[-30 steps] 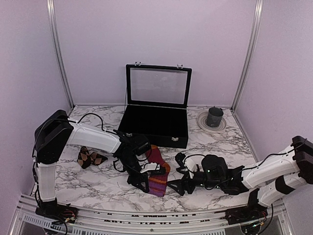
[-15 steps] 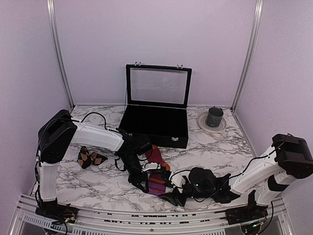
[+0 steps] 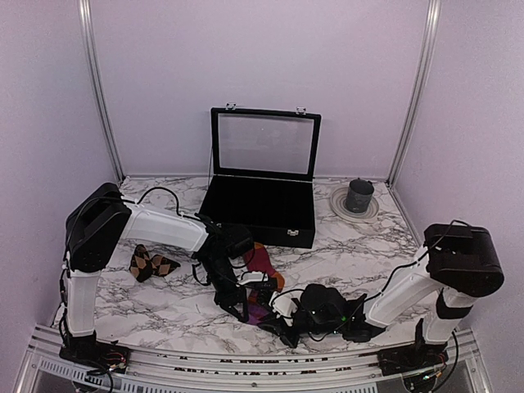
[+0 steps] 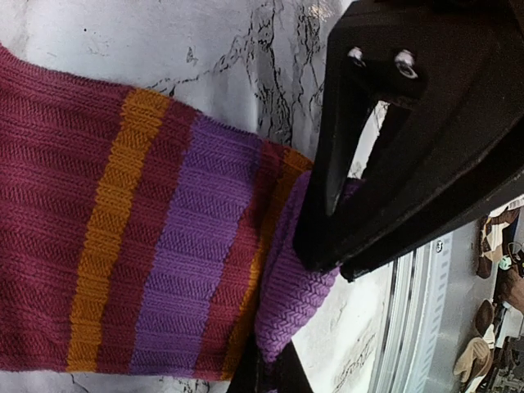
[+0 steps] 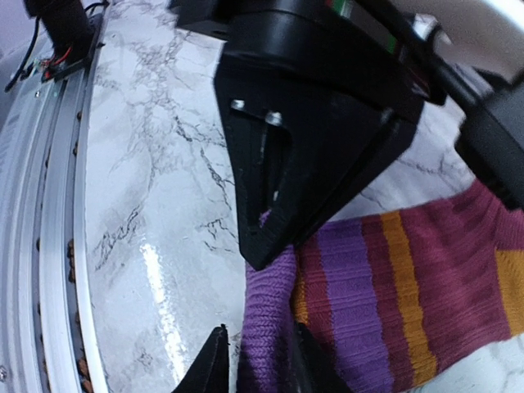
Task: Roll the socks
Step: Roll the sock at the center of the board.
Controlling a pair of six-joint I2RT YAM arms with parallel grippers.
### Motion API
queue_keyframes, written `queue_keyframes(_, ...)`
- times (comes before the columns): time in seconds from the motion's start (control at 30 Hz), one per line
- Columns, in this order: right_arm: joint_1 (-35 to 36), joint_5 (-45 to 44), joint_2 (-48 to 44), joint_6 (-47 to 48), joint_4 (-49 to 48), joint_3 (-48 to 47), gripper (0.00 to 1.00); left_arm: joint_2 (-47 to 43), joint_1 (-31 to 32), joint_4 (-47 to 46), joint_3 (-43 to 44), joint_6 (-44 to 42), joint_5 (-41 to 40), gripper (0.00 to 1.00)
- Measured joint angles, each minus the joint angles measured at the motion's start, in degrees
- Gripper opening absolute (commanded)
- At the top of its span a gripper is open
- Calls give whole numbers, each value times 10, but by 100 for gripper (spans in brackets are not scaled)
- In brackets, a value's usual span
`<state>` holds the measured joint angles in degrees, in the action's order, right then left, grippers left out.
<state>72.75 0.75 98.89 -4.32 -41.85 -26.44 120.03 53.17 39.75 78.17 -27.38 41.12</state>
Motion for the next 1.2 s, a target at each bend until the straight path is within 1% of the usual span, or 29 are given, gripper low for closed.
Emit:
queue_keyframes(0.1, -1, 3, 3, -10, -3, 0, 0, 0, 0, 0, 0, 0, 0, 3)
queue_keyframes(0.17, -2, 5, 3, -15, -7, 1, 0, 0, 0, 0, 0, -1, 0, 10)
queue_keyframes(0.23, -4, 10, 3, -25, -9, 2, 0, -1, 0, -2, -1, -3, -1, 24)
queue_keyframes(0.3, -9, 22, 1, -41, -10, 5, 0, -12, 0, -12, -14, -3, 1, 44)
queue_keyframes(0.33, -13, 30, 0, -50, -10, 7, 0, -24, 0, -21, -27, -4, -1, 52)
queue_keyframes(0.37, -20, 39, -2, -63, -9, 9, 0, -40, 1, -34, -43, -5, -5, 57)
queue_keyframes(0.4, -28, 48, -3, -76, -9, 12, 0, -56, 1, -49, -60, -7, -11, 65)
queue_keyframes(0.43, -39, 60, -6, -92, -5, 13, 0, -76, 1, -64, -80, -8, -21, 68)
queue_keyframes(0.57, -78, 103, -8, -151, 11, 13, 0, -148, 0, -120, -153, -15, -57, 69)
queue_keyframes(0.77, -119, 185, 2, -227, 51, -12, 0, -195, 14, -186, -183, -48, -88, 68)
queue_keyframes(1.0, -155, 289, 42, -301, 75, -53, 0, -208, 71, -229, -197, -103, -125, 60)
queue_keyframes(1.2, -161, 357, 79, -348, 112, -103, 0, -203, 87, -264, -199, -135, -164, 49)
